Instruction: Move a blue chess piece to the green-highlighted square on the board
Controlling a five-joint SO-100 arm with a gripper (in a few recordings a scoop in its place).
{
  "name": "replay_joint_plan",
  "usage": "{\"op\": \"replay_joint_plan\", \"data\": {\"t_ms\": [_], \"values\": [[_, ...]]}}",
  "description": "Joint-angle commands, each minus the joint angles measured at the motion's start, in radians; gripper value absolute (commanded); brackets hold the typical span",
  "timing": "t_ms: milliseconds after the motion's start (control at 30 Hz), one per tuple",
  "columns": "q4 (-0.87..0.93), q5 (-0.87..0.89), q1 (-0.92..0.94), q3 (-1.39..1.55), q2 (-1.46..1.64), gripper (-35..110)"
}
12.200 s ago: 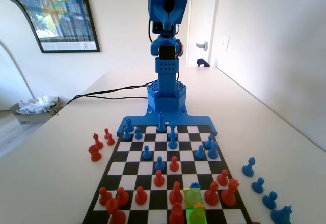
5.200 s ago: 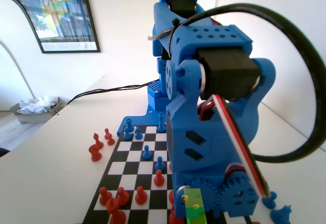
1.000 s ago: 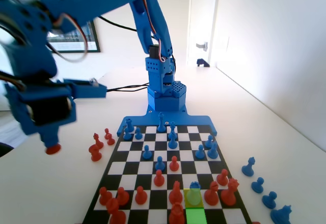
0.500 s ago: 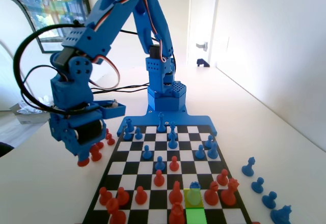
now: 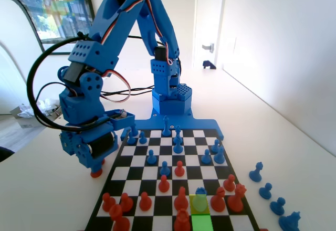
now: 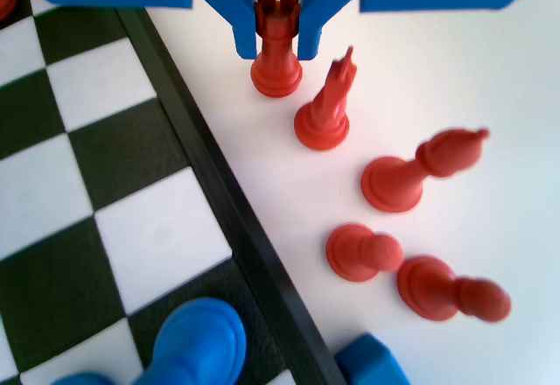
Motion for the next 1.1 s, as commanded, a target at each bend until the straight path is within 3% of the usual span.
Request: {"op": "replay_joint_plan", "data": {"t_ms": [0,67,133,400,900,1067], "values": [[0.011,-0.017,0.011,-0.046,0.025,5],[0.015,-0.014,0.009,-0.051,0.026,6],[0.028,-0.018,0.006,-0.054,0.028,18],[0.097,0.000,-0.002,-0.092,0.058,17],[0.721,0.081,-0.098,-0.482,0.299,4],[0.775,0.103,-0.193,-0.495,0.370,3]]}}
